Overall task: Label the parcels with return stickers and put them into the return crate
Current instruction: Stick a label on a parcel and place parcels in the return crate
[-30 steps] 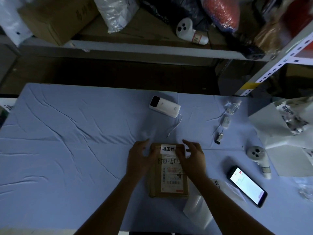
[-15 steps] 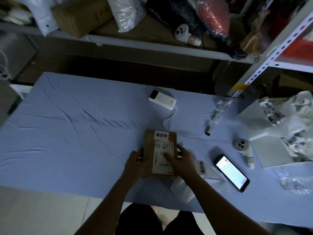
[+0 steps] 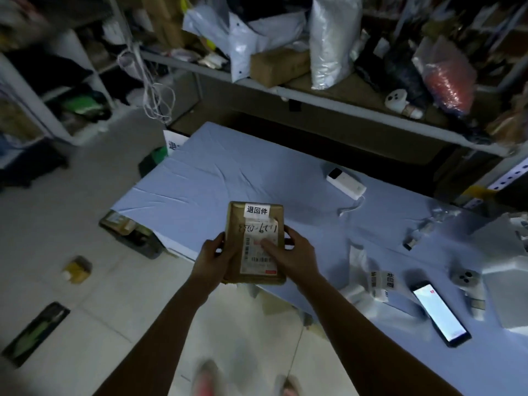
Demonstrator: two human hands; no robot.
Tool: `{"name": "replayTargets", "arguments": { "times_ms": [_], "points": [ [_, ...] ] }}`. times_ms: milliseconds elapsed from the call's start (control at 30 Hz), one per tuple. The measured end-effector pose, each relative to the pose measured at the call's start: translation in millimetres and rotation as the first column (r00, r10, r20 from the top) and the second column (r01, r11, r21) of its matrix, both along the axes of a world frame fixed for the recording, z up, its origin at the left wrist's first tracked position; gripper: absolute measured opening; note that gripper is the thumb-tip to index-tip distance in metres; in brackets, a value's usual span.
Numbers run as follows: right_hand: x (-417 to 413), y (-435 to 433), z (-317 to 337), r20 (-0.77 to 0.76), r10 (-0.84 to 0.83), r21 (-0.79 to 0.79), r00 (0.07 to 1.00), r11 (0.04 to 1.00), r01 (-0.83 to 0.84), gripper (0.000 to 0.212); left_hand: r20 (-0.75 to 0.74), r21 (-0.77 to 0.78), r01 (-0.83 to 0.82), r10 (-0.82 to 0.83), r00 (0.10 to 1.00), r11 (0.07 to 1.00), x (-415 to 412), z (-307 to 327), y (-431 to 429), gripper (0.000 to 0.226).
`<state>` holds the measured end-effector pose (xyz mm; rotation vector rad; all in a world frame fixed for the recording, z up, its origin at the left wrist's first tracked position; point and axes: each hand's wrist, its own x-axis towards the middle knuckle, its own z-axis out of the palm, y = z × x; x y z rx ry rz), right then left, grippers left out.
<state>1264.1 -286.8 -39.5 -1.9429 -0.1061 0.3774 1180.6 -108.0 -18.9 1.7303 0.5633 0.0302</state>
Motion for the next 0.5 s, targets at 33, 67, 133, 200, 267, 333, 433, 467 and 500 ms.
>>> {"name": "replayTargets", "arguments": {
  "times_ms": [33, 67, 133, 200, 267, 333, 433, 467, 500],
  "points": [
    [-4.2, 14.5, 5.0, -0.016, 0.017, 0.008, 1.000, 1.000, -0.017, 0.045, 0.004, 0.000, -0.010, 0.010, 1.000, 1.000, -7.2, 3.2, 12.9, 0.024],
    [-9.3, 34.3, 10.8, -0.029, 0.043, 0.022, 0.999, 0.999, -0.042, 0.042, 0.012, -0.004, -0.027, 0.027, 1.000, 1.000, -15.8, 5.6, 31.4, 0.026],
    [-25.4, 87.8, 20.5, -0.041, 0.098, 0.024, 0.994, 0.995, -0.097, 0.042, 0.040, -0.031, -0.061, 0.062, 0.997, 0.998, -37.5, 11.0, 81.0, 0.027],
    [-40.1, 142.1, 26.3, -0.020, 0.128, 0.006, 0.992, 0.992, -0.128, 0.044, 0.046, -0.052, -0.097, 0.099, 0.994, 0.994, -56.4, 12.9, 133.4, 0.027],
    [-54.4, 197.8, 27.4, -0.010, 0.138, -0.015, 0.990, 0.990, -0.139, 0.047, 0.040, -0.071, -0.124, 0.127, 0.991, 0.990, -75.3, 10.4, 188.3, 0.025],
    [-70.7, 252.6, 28.3, -0.027, 0.137, -0.012, 0.990, 0.990, -0.137, 0.048, 0.054, -0.097, -0.156, 0.162, 0.985, 0.983, -93.8, 12.9, 238.7, 0.019],
    [-89.1, 329.8, 30.5, -0.037, 0.146, 0.002, 0.989, 0.989, -0.146, 0.046, 0.090, -0.106, -0.169, 0.179, 0.980, 0.980, -114.7, 21.7, 309.4, 0.010],
    [-92.3, 352.4, 30.7, -0.041, 0.154, 0.004, 0.987, 0.988, -0.154, 0.044, 0.084, -0.106, -0.158, 0.167, 0.982, 0.982, -118.4, 21.1, 332.5, 0.013],
    [-94.6, 373.5, 30.5, -0.048, 0.162, 0.005, 0.986, 0.987, -0.162, 0.042, 0.078, -0.108, -0.153, 0.162, 0.984, 0.982, -121.4, 23.3, 353.0, 0.018]
  ]
}}
